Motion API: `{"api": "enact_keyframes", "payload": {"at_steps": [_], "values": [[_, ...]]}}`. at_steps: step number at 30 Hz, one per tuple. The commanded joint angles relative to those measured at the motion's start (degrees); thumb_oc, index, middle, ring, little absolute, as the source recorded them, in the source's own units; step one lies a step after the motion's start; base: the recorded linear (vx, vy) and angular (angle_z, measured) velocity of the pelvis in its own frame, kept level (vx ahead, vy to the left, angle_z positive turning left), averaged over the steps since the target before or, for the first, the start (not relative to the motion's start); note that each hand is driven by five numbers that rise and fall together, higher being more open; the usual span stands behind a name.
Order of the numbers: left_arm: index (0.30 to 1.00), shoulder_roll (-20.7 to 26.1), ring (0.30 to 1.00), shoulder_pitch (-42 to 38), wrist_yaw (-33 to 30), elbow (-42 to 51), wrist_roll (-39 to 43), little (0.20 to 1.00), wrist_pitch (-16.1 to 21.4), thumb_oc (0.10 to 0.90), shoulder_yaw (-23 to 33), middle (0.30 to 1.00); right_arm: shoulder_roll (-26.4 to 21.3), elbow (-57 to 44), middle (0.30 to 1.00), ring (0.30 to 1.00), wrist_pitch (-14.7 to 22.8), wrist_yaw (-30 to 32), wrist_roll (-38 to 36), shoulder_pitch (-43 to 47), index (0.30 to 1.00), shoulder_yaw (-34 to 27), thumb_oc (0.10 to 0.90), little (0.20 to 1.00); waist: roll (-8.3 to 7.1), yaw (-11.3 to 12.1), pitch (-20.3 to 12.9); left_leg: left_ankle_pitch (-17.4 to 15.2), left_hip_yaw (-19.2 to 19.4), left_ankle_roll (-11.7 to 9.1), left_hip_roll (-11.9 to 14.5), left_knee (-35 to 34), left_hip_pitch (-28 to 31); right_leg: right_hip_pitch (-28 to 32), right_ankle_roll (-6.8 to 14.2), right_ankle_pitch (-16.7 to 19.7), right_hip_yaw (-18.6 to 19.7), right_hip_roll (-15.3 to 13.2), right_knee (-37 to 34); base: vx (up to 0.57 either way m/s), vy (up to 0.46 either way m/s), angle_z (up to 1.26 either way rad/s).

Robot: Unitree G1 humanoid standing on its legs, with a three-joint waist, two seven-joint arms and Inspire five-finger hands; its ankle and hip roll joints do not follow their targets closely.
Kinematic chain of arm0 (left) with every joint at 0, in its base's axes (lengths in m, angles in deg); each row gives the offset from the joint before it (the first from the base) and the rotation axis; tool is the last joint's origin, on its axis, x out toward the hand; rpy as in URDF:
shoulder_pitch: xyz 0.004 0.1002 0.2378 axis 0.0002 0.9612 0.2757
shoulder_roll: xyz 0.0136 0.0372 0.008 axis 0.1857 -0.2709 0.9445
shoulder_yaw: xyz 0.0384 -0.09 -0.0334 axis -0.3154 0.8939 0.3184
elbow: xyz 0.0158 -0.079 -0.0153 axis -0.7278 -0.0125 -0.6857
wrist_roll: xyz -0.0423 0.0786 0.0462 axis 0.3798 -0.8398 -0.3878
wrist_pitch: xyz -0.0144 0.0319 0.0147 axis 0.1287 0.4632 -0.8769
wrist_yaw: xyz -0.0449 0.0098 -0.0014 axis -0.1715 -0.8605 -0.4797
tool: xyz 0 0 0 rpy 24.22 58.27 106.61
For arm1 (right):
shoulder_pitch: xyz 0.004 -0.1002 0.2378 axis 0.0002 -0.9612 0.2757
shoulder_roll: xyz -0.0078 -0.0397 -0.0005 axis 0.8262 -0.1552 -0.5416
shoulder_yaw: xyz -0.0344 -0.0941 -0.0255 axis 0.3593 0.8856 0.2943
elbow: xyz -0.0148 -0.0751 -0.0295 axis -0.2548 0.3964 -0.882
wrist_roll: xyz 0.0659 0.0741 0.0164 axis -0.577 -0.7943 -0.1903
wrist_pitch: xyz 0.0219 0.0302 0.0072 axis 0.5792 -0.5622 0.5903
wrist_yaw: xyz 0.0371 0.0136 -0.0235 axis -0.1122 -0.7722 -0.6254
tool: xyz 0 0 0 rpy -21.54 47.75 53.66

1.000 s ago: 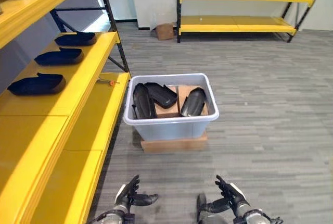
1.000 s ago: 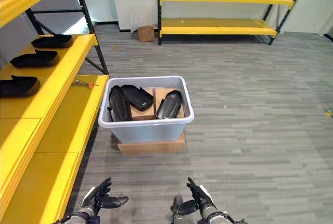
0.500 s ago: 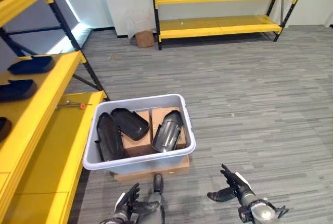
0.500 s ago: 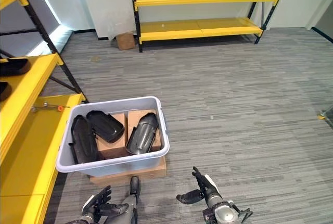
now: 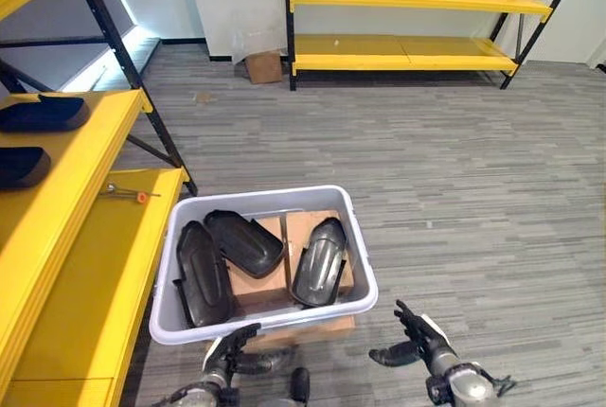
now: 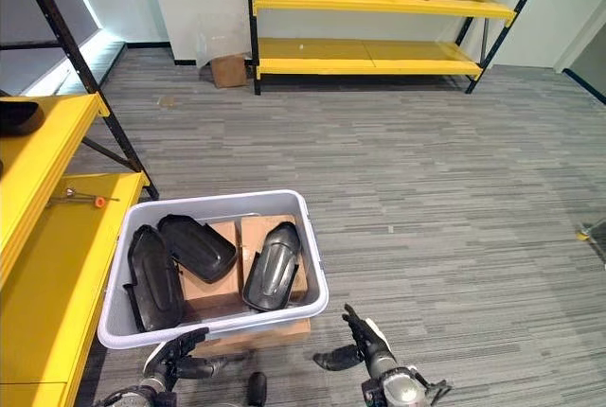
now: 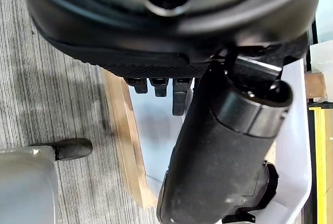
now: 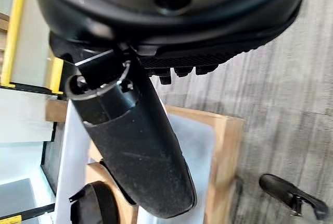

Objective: Move parts from the plastic box to the shelf.

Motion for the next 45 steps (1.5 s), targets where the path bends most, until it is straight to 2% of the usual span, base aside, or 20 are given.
{"api": "enact_keyframes", "payload": {"at_steps": [1, 3, 5, 7, 8, 11, 12, 14, 15, 16, 17, 19, 21, 28, 34, 41, 44, 45], "values": [[1.000, 1.21, 1.000, -2.36, -0.66, 4.29, 1.29, 1.000, 4.30, 0.900, 1.16, 1.000, -1.52, -2.24, 1.000, 1.000, 3.44, 0.22, 0.77, -0.09, 1.000, 0.41, 0.900, 1.000, -0.96, 0.83, -3.21, -3.10, -0.26, -3.89, 4.18, -0.38, 1.87, -5.23, 1.74, 12.51, 0.77, -2.59, -3.61, 0.04, 0.059, 0.00], [1.000, 1.25, 1.000, -2.12, -0.57, 4.42, 1.36, 1.000, 4.19, 0.900, 1.32, 1.000, -1.60, -2.55, 1.000, 1.000, 3.33, 0.10, 0.99, -0.17, 1.000, 0.41, 0.900, 1.000, -1.11, 0.91, -3.41, -3.69, -0.35, -3.55, 3.77, -0.38, 2.46, -5.49, 2.08, 12.74, 1.12, -2.74, -2.89, 0.06, 0.075, -0.04], [1.000, 1.32, 1.000, -1.99, -0.44, 5.20, 1.22, 1.000, 4.15, 0.900, 1.46, 1.000, -1.67, -2.83, 1.000, 1.000, 3.57, 0.07, 1.39, 0.25, 1.000, 0.48, 0.900, 1.000, -1.00, 1.09, -3.00, -4.29, -0.30, -2.84, 3.55, -0.38, 3.13, -7.96, 2.75, 13.31, 1.48, -2.74, 2.34, 0.01, 0.070, -0.15], [1.000, 1.69, 1.000, -2.42, -0.38, 5.63, 0.83, 1.000, 4.31, 0.900, 1.25, 1.000, -1.61, -3.02, 1.000, 1.000, 3.68, 0.05, 1.28, 0.97, 1.000, 0.92, 0.900, 1.000, -0.79, 0.70, -1.92, -4.12, -0.43, -2.30, 3.40, -0.38, 3.61, -11.45, 3.21, 16.60, 2.80, -2.07, 8.34, -0.06, 0.048, -0.23], [1.000, 2.30, 1.000, -2.81, -0.30, 6.06, 0.81, 1.000, 4.43, 0.900, 0.85, 1.000, -1.93, -3.91, 1.000, 1.000, 3.86, -0.04, 1.04, 1.37, 1.000, 1.12, 0.900, 1.000, -0.16, 0.05, -0.95, -4.01, -1.03, -1.90, 3.78, -0.38, 3.98, -14.57, 3.15, 18.49, 3.91, -0.88, 13.76, -0.06, 0.037, -0.23], [1.000, 2.52, 1.000, -3.17, -0.14, 6.89, 0.49, 1.000, 4.45, 0.900, 0.75, 1.000, -1.80, -5.18, 1.000, 1.000, 4.08, -0.06, 0.87, 1.74, 1.000, 1.35, 0.900, 1.000, 0.71, -0.19, -0.44, -4.31, -1.23, -1.78, 4.23, -0.38, 4.38, -17.08, 2.46, 17.93, 2.76, -0.79, 16.62, 0.01, 0.042, -0.06], [1.000, 2.48, 1.000, -3.18, -0.12, 6.99, 0.51, 1.000, 4.44, 0.900, 0.92, 1.000, -1.67, -5.66, 1.000, 1.000, 4.10, 0.02, 0.80, 1.83, 1.000, 1.36, 0.900, 1.000, 0.87, -0.26, -0.36, -4.51, -1.17, -1.86, 4.23, -0.38, 4.60, -17.25, 2.20, 17.31, 1.50, -1.57, 15.54, 0.06, 0.004, -0.11], [1.000, 2.43, 1.000, -2.97, -0.09, 7.18, 0.95, 1.000, 4.65, 0.900, 1.25, 1.000, -1.53, -6.58, 1.000, 1.000, 4.20, 0.14, 0.25, 2.18, 1.000, 1.37, 0.900, 1.000, 1.17, 0.14, -0.51, -5.17, -0.42, -2.63, 4.96, -0.38, 4.84, -16.67, 2.03, 16.26, -2.30, -4.42, 8.51, 0.08, -0.073, -0.13], [1.000, 2.39, 1.000, -2.92, -0.05, 7.22, 1.28, 1.000, 4.74, 0.900, 1.28, 1.000, -1.54, -6.96, 1.000, 1.000, 4.29, 0.07, 0.12, 2.31, 1.000, 1.36, 0.900, 1.000, 1.08, 0.30, -0.56, -5.59, -0.16, -3.03, 5.38, -0.38, 5.06, -16.56, 2.20, 16.90, -3.74, -5.56, 4.80, 0.15, -0.166, -0.19], [1.000, 2.31, 1.000, -2.68, -0.23, 6.94, 1.49, 1.000, 4.83, 0.900, 1.44, 1.000, -1.65, -7.47, 1.000, 1.000, 4.38, -0.09, 0.21, 2.25, 1.000, 1.35, 0.900, 1.000, 0.51, -0.11, -0.20, -6.20, -0.74, -3.71, 5.57, -0.38, 5.63, -17.23, 3.00, 19.30, -3.30, -6.78, -0.21, 0.12, -0.131, -0.15], [1.000, 2.31, 1.000, -2.68, -0.24, 6.94, 1.49, 1.000, 4.83, 0.900, 1.44, 1.000, -1.66, -7.48, 1.000, 1.000, 4.37, -0.09, 0.21, 2.24, 1.000, 1.36, 0.900, 1.000, 0.53, -0.14, -0.10, -6.23, -0.78, -3.71, 5.59, -0.38, 5.75, -17.02, 3.01, 19.36, -3.36, -6.76, -0.37, 0.11, -0.101, -0.10], [1.000, 2.26, 1.000, -2.64, -0.02, 6.82, 1.00, 1.000, 5.05, 0.900, 1.55, 1.000, -1.91, -8.96, 1.000, 1.000, 4.47, -0.46, 0.04, 1.86, 1.000, 1.28, 0.900, 1.000, -0.38, -0.55, -0.02, -6.36, -0.88, -4.11, 5.68, -0.38, 6.30, -15.71, 3.13, 18.74, -2.77, -6.12, -1.57, 0.08, -0.068, 0.32], [1.000, 1.73, 1.000, -2.17, 0.45, 6.45, 0.42, 1.000, 5.24, 0.900, 1.51, 1.000, -2.36, -9.89, 1.000, 1.000, 4.61, -0.62, -0.22, 1.14, 1.000, 0.98, 0.900, 1.000, -0.94, -0.59, -0.82, -6.75, -0.58, -4.87, 6.04, -0.38, 6.35, -13.65, 3.28, 18.97, -4.64, -5.80, -4.77, 0.12, -0.121, 0.51], [1.000, 0.60, 1.000, -1.38, 0.83, 5.33, 0.70, 1.000, 4.93, 0.900, 1.87, 1.000, -3.76, -11.87, 1.000, 1.000, 4.83, -0.51, -0.09, -0.44, 1.000, -1.11, 0.900, 1.000, -0.95, -1.11, -1.72, -6.78, -1.37, -6.34, 7.53, -0.38, 6.66, -10.47, 2.86, 18.43, -7.59, -4.91, -6.87, 0.09, -0.087, 0.25], [1.000, 0.39, 1.000, -0.71, 0.85, 6.03, 0.75, 1.000, 4.93, 0.900, 2.25, 1.000, -6.87, -15.59, 1.000, 1.000, 5.80, 2.11, 5.34, 2.77, 1.000, -3.09, 0.900, 1.000, -0.71, -0.55, -1.10, -6.61, -1.17, -7.24, 8.56, -0.38, 6.04, -10.24, 2.79, 17.76, -8.28, -4.40, -7.73, 0.05, -0.049, -0.06], [1.000, 0.67, 1.000, -2.56, -0.08, 5.86, 0.90, 1.000, 5.28, 0.900, 1.36, 1.000, -9.50, -19.24, 1.000, 1.000, 6.49, 6.47, 12.54, 11.14, 1.000, -2.80, 0.900, 1.000, -0.65, 0.73, 1.67, -5.61, -1.70, -7.51, 8.75, -0.38, 2.91, -12.40, 2.87, 18.06, -8.65, -4.51, -7.69, -0.06, -0.014, 0.01], [1.000, 1.57, 1.000, -5.29, -1.51, 5.95, 1.15, 1.000, 5.52, 0.900, -0.83, 1.000, -9.98, -20.63, 1.000, 1.000, 4.90, 10.28, 18.75, 20.78, 1.000, 0.02, 0.900, 1.000, -0.57, 2.49, 5.12, -4.40, -2.37, -7.53, 8.50, -0.38, -0.68, -14.95, 2.94, 18.69, -9.55, -4.95, -7.73, -0.15, -0.008, 0.07], [1.000, 1.56, 1.000, -5.41, -1.52, 5.91, 1.15, 1.000, 5.53, 0.900, -0.77, 1.000, -9.95, -20.51, 1.000, 1.000, 4.91, 10.33, 18.77, 20.99, 1.000, 0.07, 0.900, 1.000, -0.59, 2.42, 5.15, -4.36, -2.40, -7.53, 8.49, -0.38, -0.78, -15.04, 2.94, 18.70, -9.58, -4.96, -7.71, -0.10, 0.003, 0.12]]}}
